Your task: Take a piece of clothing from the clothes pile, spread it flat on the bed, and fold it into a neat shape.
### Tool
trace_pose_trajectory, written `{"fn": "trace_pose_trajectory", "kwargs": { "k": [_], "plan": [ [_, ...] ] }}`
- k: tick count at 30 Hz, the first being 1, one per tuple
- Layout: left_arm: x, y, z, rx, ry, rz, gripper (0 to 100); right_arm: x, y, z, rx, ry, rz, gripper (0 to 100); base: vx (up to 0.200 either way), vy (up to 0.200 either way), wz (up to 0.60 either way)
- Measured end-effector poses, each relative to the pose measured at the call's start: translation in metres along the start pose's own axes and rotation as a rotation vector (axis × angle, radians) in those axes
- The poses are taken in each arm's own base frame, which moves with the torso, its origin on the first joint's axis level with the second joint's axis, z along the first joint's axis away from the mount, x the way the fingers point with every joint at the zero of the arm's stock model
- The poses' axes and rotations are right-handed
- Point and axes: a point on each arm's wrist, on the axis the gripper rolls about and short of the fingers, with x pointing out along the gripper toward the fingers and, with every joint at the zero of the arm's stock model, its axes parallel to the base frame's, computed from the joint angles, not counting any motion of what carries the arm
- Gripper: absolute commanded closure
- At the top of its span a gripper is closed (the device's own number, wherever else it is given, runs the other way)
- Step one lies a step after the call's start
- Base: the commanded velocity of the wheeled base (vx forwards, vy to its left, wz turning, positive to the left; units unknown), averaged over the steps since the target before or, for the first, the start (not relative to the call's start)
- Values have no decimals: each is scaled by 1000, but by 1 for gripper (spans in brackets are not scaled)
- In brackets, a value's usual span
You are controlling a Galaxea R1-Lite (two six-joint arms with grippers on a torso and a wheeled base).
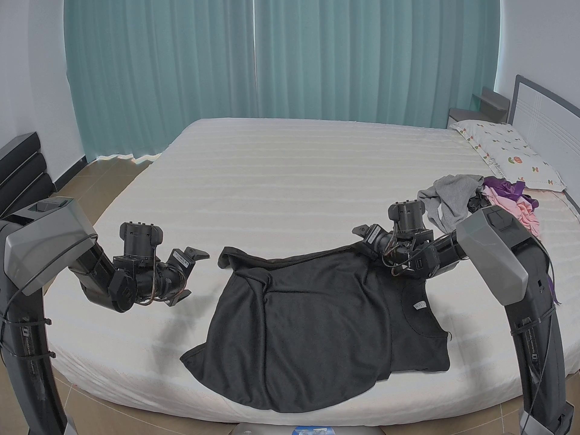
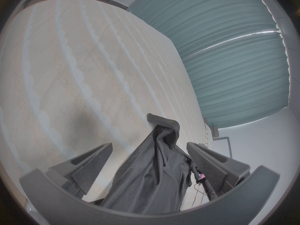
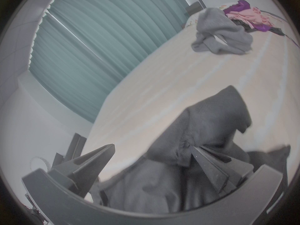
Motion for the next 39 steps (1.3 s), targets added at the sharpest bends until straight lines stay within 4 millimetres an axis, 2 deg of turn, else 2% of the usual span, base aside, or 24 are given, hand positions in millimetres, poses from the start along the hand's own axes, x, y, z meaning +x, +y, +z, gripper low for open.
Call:
{"fn": "trace_pose_trajectory", "kwargs": {
  "k": [8,11,15,22,28,33,39],
  "plan": [
    [0,1,-1,-1,2,3,0,19,25,44,-20,-350,189,0,0,0,0],
    [0,1,-1,-1,2,3,0,22,18,57,-53,-454,193,0,0,0,0],
    [0,1,-1,-1,4,5,0,28,0,63,-61,-483,152,0,0,0,0],
    [0,2,-2,-1,5,6,0,28,-25,52,-81,-397,96,0,0,0,0],
    [0,2,-2,1,5,8,0,10,-52,38,-165,-253,39,0,0,0,0],
    [0,2,-2,2,6,8,0,-8,-61,35,-299,-187,19,0,0,0,0],
    [0,3,-2,2,6,9,0,-13,-62,33,-346,-164,12,0,0,0,0]
  ]
}}
